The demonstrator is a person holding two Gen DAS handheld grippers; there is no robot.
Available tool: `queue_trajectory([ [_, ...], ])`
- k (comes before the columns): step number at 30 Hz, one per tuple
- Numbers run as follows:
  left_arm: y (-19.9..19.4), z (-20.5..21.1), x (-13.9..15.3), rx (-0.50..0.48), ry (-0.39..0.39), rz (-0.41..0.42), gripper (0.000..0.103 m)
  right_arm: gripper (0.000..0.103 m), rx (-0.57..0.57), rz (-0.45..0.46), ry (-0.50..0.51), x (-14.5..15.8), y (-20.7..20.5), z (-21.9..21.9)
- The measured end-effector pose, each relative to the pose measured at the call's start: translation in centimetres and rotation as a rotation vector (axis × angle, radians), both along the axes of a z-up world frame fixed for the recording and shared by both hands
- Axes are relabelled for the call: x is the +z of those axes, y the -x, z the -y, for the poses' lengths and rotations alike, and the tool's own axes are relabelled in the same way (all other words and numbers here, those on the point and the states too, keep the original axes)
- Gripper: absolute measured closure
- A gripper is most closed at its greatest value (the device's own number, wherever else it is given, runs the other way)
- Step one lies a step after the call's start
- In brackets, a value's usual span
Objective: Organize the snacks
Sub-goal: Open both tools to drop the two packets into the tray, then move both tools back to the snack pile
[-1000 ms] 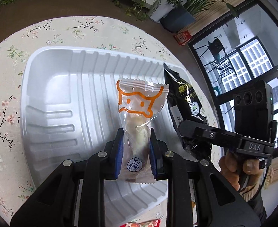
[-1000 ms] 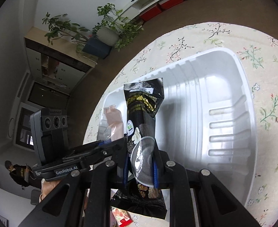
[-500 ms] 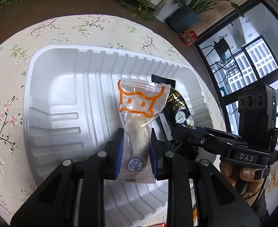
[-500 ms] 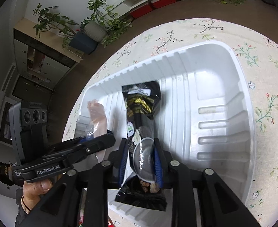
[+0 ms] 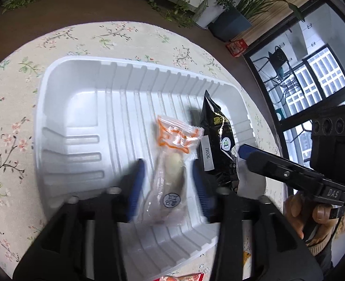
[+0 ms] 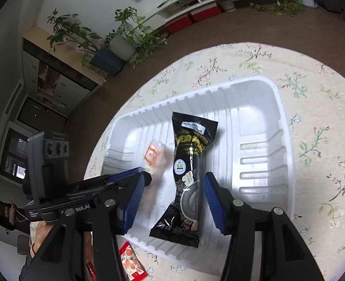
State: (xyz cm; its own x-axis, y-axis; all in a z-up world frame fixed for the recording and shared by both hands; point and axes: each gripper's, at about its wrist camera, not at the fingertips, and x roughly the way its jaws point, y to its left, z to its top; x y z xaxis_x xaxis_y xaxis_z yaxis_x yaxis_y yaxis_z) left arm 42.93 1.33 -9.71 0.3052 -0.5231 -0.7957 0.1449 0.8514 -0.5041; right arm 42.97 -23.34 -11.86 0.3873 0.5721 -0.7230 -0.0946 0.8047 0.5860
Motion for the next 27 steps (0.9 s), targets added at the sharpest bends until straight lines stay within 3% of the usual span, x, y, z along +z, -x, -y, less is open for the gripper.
queue_trajectory([
  [2, 0.0, -0.2, 0.2, 0.015, 0.022, 0.009, 0.041, 0.046, -0.001, 0.023, -0.003, 0.7, 0.6, 0.5],
  [10, 1.3, -1.3, 3.1, 0.033, 0.054, 0.055, 0.041, 0.045, -0.006, 0.1, -0.029, 4.1, 3.6, 2.8],
  [15, 4.3, -3.2, 5.7, 0.02, 0.101, 0.108, 0.041, 0.043, -0.026, 0.154, -0.084, 6.3, 7.9, 4.8],
  [21, 11.2, -5.7, 8.6, 0.028, 0.168, 0.208, 0.03, 0.031, -0.053, 0.217, -0.153, 7.7, 14.8, 6.4],
  [24, 16.0, -6.9, 9.5, 0.026, 0.156, 0.261, 0.025, 0.031, -0.051, 0.231, -0.167, 7.7, 18.6, 6.3],
  [27, 20.7, -8.7, 9.2, 0.045, 0.18, 0.258, 0.025, 0.028, -0.063, 0.234, -0.186, 7.1, 22.2, 6.2],
])
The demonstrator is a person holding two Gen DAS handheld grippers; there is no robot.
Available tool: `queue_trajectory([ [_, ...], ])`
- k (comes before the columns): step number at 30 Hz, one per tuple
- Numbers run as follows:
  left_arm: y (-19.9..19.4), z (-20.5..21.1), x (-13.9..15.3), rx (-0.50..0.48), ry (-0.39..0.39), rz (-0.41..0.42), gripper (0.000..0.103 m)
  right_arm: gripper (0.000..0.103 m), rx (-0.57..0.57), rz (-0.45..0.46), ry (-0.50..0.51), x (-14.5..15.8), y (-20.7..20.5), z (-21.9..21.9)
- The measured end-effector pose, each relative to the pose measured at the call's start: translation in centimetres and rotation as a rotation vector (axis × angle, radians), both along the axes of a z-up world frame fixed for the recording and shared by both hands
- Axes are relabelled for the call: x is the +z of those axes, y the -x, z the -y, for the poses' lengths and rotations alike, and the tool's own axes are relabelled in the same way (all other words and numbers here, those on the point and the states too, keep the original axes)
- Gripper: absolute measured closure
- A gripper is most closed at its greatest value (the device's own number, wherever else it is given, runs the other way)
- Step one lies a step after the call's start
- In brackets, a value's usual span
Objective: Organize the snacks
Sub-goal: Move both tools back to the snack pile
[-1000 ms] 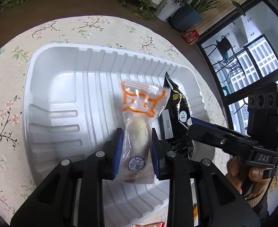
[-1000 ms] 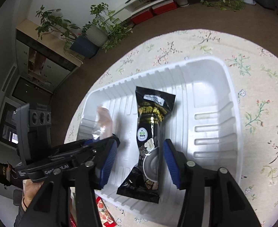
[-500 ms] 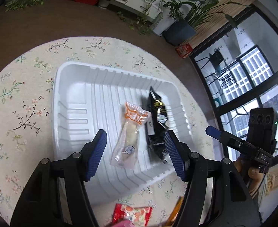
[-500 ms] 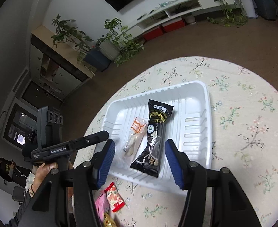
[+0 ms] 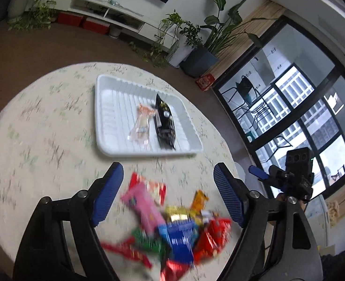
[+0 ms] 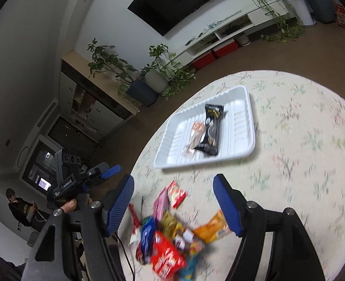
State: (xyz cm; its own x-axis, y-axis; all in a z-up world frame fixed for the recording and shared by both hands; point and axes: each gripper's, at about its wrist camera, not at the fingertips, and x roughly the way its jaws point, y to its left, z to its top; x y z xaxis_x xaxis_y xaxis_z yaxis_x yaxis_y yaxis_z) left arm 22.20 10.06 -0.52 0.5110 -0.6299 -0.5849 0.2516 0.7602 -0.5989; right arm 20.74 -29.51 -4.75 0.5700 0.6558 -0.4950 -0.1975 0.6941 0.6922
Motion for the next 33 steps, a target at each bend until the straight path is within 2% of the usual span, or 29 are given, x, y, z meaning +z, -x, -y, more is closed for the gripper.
queue_trajectory([
  [1, 1.6, -0.7, -0.3, 0.015, 0.003, -0.002, 0.025, 0.028, -0.004, -0.002, -0.01, -0.3, 1.1, -0.1],
  [4, 6.2, -2.0, -2.0, 0.068, -0.07, -0.015, 0.025, 0.028, -0.017, -0.021, -0.033, -1.5, 4.0, -0.2],
  [7, 9.7, -3.0, -4.0, 0.143, -0.074, -0.053, 0.025, 0.028, -0.049, -0.04, -0.052, -3.0, 6.7, -0.6],
  [9, 11.4, -3.2, -5.3, 0.193, -0.088, -0.076, 0.025, 0.028, -0.07, -0.054, -0.044, -3.9, 7.9, -1.0],
  [12, 13.3, -2.9, -6.7, 0.298, -0.184, -0.113, 0.025, 0.028, -0.125, -0.064, -0.006, -5.0, 9.9, -1.7],
  [14, 13.9, -2.2, -6.9, 0.34, -0.204, -0.12, 0.025, 0.028, -0.153, -0.068, 0.014, -5.6, 10.9, -2.3],
  [18, 12.2, 0.6, -7.1, 0.319, -0.23, -0.155, 0.025, 0.028, -0.162, -0.086, 0.066, -6.6, 11.6, -3.5],
  [20, 10.8, 1.5, -7.1, 0.345, -0.245, -0.175, 0.025, 0.028, -0.157, -0.098, 0.083, -6.9, 11.6, -4.0],
  [22, 9.9, 1.6, -7.6, 0.376, -0.232, -0.204, 0.025, 0.028, -0.15, -0.087, 0.095, -6.9, 11.7, -4.3],
  [28, 6.7, 1.1, -10.6, 0.45, -0.254, -0.323, 0.025, 0.028, -0.134, -0.077, 0.108, -7.1, 11.5, -4.7],
  [33, 6.2, 0.6, -10.6, 0.445, -0.327, -0.312, 0.023, 0.028, -0.132, -0.092, 0.127, -7.7, 11.5, -4.6],
])
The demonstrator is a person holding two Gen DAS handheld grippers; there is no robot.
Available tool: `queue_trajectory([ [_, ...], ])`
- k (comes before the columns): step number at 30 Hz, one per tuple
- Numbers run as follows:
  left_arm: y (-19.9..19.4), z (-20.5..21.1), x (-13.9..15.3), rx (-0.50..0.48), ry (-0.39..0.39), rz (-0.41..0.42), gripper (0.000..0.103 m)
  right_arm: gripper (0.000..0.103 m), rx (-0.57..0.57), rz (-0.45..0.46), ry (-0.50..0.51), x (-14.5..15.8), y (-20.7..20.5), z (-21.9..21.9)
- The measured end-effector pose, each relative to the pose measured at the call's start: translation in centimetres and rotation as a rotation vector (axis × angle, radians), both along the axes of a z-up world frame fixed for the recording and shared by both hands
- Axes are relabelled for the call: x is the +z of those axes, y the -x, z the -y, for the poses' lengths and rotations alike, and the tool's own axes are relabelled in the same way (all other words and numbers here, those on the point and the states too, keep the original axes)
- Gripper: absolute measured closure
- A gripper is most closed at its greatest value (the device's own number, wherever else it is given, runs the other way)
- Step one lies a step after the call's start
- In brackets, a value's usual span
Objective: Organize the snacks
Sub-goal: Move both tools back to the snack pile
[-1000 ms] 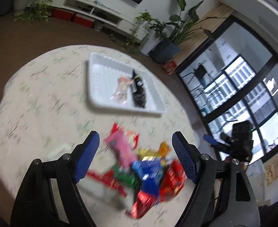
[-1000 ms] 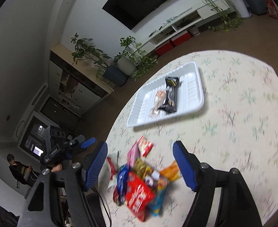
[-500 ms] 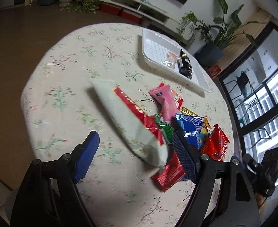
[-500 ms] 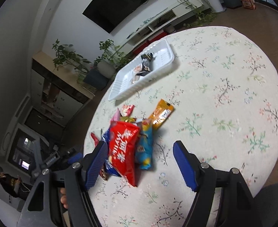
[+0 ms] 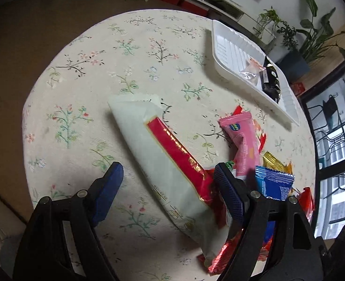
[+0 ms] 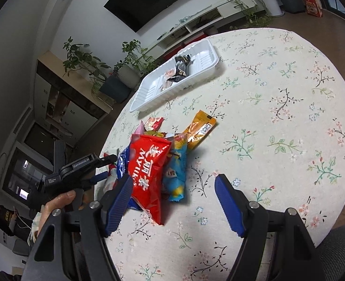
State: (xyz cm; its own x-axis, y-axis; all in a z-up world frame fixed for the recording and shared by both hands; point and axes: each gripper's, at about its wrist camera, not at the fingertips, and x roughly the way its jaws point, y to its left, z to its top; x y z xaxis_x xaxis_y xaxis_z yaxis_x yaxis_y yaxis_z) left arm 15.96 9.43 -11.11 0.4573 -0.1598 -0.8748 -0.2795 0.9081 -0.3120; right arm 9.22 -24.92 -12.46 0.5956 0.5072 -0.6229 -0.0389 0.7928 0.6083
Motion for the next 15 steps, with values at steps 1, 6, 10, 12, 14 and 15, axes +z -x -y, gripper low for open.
queue_trajectory([
  [1, 0.1, -0.3, 0.0, 0.0, -0.009, -0.001, 0.023, 0.028, -0.001, -0.001, 0.012, 0.0, 0.0, 0.0],
  [6, 1.3, -1.4, 0.2, -0.015, -0.067, -0.008, 0.023, 0.028, 0.004, 0.005, 0.079, 0.2, 0.1, -0.3],
  [10, 1.1, 0.0, 0.2, -0.083, -0.136, -0.002, 0.025, 0.028, 0.031, 0.018, 0.108, 0.8, 0.0, -1.6],
  [12, 0.5, 0.9, -0.3, -0.132, -0.156, -0.017, 0.027, 0.028, 0.054, 0.037, 0.138, 1.3, 0.3, -2.7],
  [14, 0.5, 1.7, -0.4, -0.184, -0.216, -0.027, 0.028, 0.028, 0.069, 0.059, 0.198, 1.9, 0.5, -3.9],
  [15, 0.5, 2.2, -0.3, -0.208, -0.256, -0.024, 0.028, 0.028, 0.071, 0.061, 0.215, 2.1, 0.5, -4.2],
])
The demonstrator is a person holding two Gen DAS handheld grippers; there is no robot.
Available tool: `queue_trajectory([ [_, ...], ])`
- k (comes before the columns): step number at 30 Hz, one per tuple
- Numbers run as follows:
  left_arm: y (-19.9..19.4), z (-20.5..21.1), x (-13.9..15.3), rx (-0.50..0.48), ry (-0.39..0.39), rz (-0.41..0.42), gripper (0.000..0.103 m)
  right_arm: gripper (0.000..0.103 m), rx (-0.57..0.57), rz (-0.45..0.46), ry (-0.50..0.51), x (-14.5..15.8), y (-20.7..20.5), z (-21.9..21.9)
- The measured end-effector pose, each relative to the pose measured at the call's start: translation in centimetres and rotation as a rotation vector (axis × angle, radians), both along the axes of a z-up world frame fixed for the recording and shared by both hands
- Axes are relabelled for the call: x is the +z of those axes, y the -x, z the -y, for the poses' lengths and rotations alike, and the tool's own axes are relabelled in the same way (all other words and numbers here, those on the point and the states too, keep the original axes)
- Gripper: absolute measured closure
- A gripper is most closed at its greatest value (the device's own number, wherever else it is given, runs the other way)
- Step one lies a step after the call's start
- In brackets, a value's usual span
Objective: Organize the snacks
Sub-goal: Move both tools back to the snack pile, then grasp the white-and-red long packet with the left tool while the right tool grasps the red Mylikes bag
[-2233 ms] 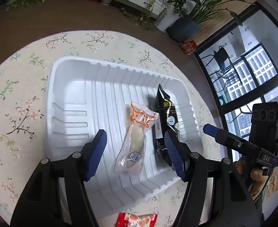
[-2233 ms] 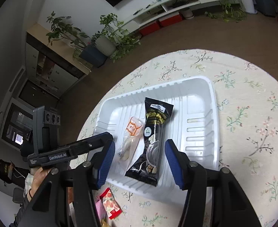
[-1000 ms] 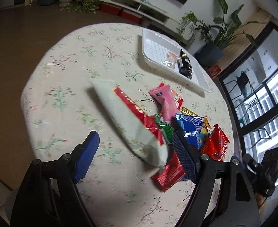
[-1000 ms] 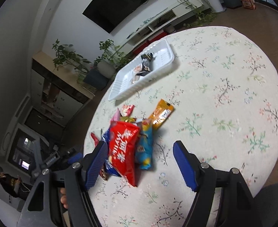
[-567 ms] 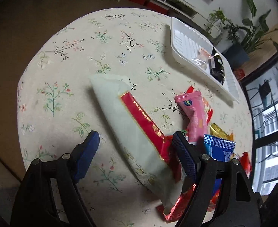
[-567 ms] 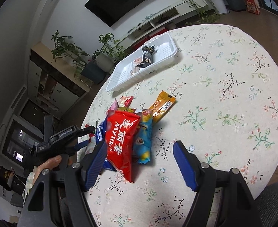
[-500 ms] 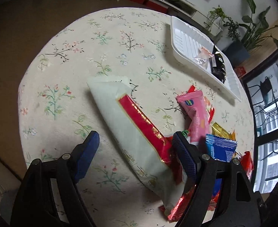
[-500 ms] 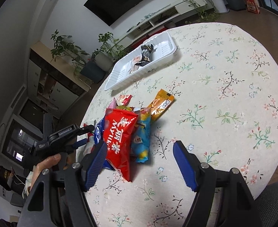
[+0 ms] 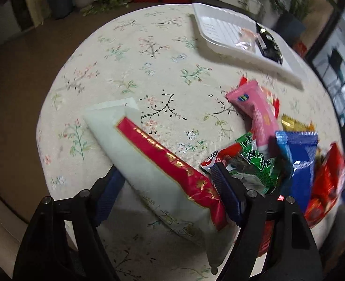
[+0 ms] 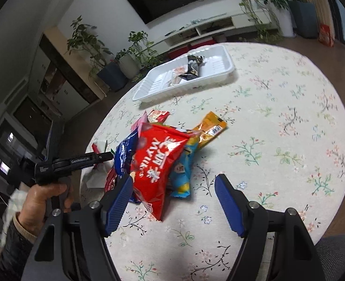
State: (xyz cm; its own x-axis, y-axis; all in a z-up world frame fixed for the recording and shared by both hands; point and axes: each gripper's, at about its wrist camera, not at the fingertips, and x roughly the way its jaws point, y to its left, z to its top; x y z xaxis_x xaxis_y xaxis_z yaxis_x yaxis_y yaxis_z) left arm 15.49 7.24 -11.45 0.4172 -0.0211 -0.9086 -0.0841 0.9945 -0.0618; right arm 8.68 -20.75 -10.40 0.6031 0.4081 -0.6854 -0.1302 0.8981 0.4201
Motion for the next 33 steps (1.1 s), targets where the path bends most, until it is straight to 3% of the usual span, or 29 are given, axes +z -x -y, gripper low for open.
queue_trajectory([
  [4, 0.3, 0.4, 0.2, -0.039, -0.058, 0.009, 0.028, 0.029, 0.025, -0.002, 0.044, 0.3, -0.2, -1.9],
  [8, 0.7, -0.4, -0.1, -0.038, -0.003, 0.007, 0.029, 0.033, 0.034, -0.031, 0.008, 0.1, -1.2, -3.3],
  [12, 0.9, -2.0, 0.0, 0.001, 0.076, 0.023, 0.03, 0.039, 0.026, -0.049, 0.033, -0.3, -2.4, -4.6],
  [16, 1.0, -3.1, 0.0, 0.025, 0.116, 0.036, 0.033, 0.053, 0.024, -0.085, 0.062, -1.0, -3.4, -5.3],
  [22, 0.6, -3.1, -0.2, 0.033, 0.079, 0.023, 0.034, 0.054, 0.031, -0.108, 0.046, -1.4, -4.1, -5.3],
  [24, 0.7, -2.9, -0.1, 0.035, 0.072, 0.019, 0.034, 0.058, 0.048, -0.105, 0.045, -1.4, -4.2, -5.5],
  [25, 0.8, -2.9, -0.1, 0.036, 0.078, 0.023, 0.035, 0.066, 0.058, -0.102, 0.046, -1.4, -4.2, -5.6],
  [27, 1.1, -3.0, 0.0, 0.035, 0.085, 0.032, 0.043, 0.073, 0.074, -0.099, 0.044, -1.4, -4.0, -5.8],
  [29, 1.3, -3.1, 0.1, 0.034, 0.088, 0.032, 0.069, 0.074, 0.079, -0.091, 0.04, -1.3, -3.8, -5.7],
  [30, 1.4, -3.1, 0.2, 0.034, 0.086, 0.031, 0.075, 0.075, 0.078, -0.091, 0.034, -1.4, -3.7, -5.5],
  [33, 1.6, -3.0, 0.2, 0.011, 0.087, 0.021, 0.078, 0.076, 0.07, -0.091, 0.005, -1.3, -3.4, -5.0],
])
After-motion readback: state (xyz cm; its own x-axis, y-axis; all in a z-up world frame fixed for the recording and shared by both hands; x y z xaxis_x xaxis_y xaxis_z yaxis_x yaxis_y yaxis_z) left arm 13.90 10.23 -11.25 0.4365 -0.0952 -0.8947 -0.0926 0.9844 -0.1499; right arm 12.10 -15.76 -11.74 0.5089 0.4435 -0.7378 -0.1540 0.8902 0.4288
